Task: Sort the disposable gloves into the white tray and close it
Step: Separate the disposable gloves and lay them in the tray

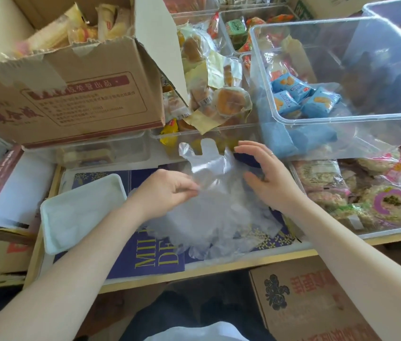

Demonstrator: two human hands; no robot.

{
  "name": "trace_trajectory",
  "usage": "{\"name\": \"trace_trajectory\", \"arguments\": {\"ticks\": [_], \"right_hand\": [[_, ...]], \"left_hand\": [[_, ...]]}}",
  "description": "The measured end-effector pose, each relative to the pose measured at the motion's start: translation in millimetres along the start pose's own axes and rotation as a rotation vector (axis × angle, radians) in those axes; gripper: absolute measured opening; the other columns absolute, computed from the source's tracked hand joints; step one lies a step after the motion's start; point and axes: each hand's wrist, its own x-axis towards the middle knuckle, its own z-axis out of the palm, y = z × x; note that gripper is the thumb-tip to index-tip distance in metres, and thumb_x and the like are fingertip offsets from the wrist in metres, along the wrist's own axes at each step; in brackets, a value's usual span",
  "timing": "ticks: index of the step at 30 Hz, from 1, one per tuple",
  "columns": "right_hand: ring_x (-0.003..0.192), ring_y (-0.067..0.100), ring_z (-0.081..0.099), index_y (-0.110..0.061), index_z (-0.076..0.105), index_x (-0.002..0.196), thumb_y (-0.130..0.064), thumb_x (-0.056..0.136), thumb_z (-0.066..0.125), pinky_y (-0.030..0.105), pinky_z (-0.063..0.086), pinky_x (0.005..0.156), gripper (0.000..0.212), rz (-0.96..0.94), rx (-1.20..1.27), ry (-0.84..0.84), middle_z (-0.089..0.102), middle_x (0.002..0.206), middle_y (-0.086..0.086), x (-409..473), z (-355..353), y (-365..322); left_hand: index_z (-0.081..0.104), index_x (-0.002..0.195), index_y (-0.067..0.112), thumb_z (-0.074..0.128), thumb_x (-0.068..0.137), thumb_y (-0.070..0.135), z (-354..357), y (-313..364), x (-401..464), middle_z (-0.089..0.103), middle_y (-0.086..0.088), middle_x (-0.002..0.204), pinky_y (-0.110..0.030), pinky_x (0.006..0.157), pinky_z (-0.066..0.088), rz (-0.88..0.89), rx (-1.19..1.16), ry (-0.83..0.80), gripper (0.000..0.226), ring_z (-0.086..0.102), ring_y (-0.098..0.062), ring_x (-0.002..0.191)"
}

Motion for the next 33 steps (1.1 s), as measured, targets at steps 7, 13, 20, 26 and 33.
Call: {"name": "trace_trajectory", "arguments": {"ticks": [7, 13, 20, 26, 33], "right_hand": [[0.142, 0.017, 0.017, -0.029, 0.048, 0.134, -0.021, 0.091, 0.058, 0.036, 0.009, 0.112, 0.044, -0.215, -0.305, -0.547, 0.04, 0.145, -0.01, 36, 29, -35], [0.081, 0.006, 0.055, -0.018, 0.062, 0.084, -0.019, 0.088, 0.063, 0.03, 0.035, 0.091, 0.004, -0.137, -0.16, -0.391, 0.059, 0.08, -0.015, 42, 23, -16], [0.064, 0.004, 0.053, -0.017, 0.055, 0.081, -0.01, 0.093, 0.053, 0.018, 0.039, 0.066, 0.015, 0.228, 0.324, -0.2, 0.065, 0.075, -0.006, 34, 6, -8], [0.083, 0.006, 0.066, -0.011, 0.062, 0.098, -0.007, 0.083, 0.066, 0.018, 0.047, 0.08, 0.016, 0.361, 0.556, -0.396, 0.071, 0.088, 0.0, 32, -9, -6], [0.072, 0.02, 0.052, -0.018, 0.064, 0.072, -0.016, 0.087, 0.063, 0.035, 0.043, 0.071, 0.016, 0.367, 0.447, -0.099, 0.065, 0.074, 0.004, 48, 0, -20]], "left_hand": [[0.073, 0.086, 0.028, 0.059, 0.08, 0.023, -1, 7, 3, 0.071, 0.008, 0.092, -0.032, 0.053, 0.054, 0.339, 0.722, -0.117, 0.015, 0.067, -0.023, 0.07], [0.077, 0.086, 0.021, 0.066, 0.085, 0.024, -3, -5, -11, 0.065, 0.014, 0.086, -0.028, 0.078, 0.05, 0.001, 0.078, -0.042, 0.011, 0.062, -0.004, 0.083], [0.075, 0.083, 0.02, 0.065, 0.082, 0.001, 9, -9, -20, 0.072, 0.013, 0.088, -0.01, 0.08, 0.044, -0.25, -0.581, 0.05, 0.021, 0.063, 0.002, 0.091], [0.072, 0.08, 0.023, 0.064, 0.084, 0.004, -1, -10, -16, 0.072, 0.019, 0.084, -0.012, 0.083, 0.046, -0.147, -0.464, 0.209, 0.021, 0.065, 0.001, 0.088], [0.071, 0.083, 0.031, 0.063, 0.087, 0.012, -14, -11, -11, 0.071, 0.019, 0.092, -0.01, 0.085, 0.044, -0.097, -0.361, 0.114, 0.02, 0.064, 0.0, 0.093]]}}
